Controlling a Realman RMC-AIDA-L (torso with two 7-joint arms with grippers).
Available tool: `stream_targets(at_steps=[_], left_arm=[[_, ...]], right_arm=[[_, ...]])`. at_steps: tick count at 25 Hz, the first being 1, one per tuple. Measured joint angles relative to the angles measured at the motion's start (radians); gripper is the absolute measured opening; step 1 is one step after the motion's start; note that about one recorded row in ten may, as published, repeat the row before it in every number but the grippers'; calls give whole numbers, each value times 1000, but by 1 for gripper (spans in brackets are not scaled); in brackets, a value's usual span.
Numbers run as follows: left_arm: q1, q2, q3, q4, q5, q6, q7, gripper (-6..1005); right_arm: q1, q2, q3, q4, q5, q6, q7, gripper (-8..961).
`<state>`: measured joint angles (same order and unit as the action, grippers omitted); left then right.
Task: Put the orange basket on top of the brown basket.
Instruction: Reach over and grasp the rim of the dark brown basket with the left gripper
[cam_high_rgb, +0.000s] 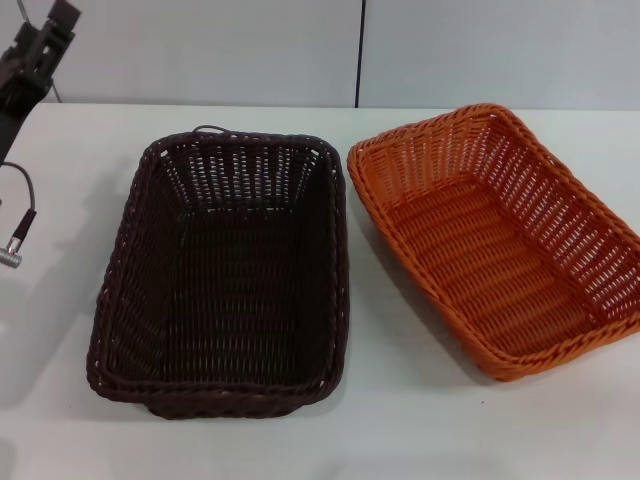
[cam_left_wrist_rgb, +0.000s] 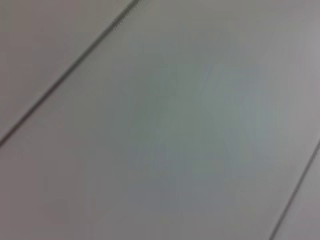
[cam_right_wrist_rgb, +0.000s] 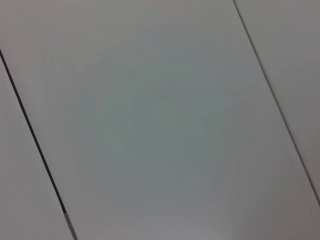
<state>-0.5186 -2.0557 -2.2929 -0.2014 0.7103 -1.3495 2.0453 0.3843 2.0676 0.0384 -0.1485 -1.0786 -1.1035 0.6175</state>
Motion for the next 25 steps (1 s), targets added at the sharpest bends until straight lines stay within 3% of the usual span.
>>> stream_targets(at_steps=[5, 11, 12, 13, 17, 20, 22, 24, 25], left_arm=[[42, 25, 127, -175, 42, 131, -187, 859], [52, 131, 184, -387, 323, 221, -592, 859], [45, 166, 184, -458, 450, 216, -750, 859], [45, 166, 184, -458, 450, 216, -750, 859], [36, 215, 184, -655, 770, 181, -1062, 858], [17, 228, 183, -822, 1052, 112, -1262, 858], [-3, 225, 179, -917, 1244, 53, -1382, 858], [-21, 209, 168, -992, 1415, 4, -1473, 858], [-32, 186, 152, -1046, 1526, -30, -1523, 858]], right_arm=[[1, 0, -5, 1, 0, 2, -1, 808], [3, 0, -11, 1, 0, 10, -1, 807], [3, 0, -11, 0, 0, 11, -1, 807], [4, 0, -11, 0, 0, 11, -1, 807], [5, -1, -11, -1, 0, 14, -1, 807], [9, -1, -11, -3, 0, 22, -1, 806], [13, -3, -11, -3, 0, 33, -2, 806], [17, -5, -11, -3, 0, 46, -5, 806], [19, -7, -10, -4, 2, 54, -11, 806]])
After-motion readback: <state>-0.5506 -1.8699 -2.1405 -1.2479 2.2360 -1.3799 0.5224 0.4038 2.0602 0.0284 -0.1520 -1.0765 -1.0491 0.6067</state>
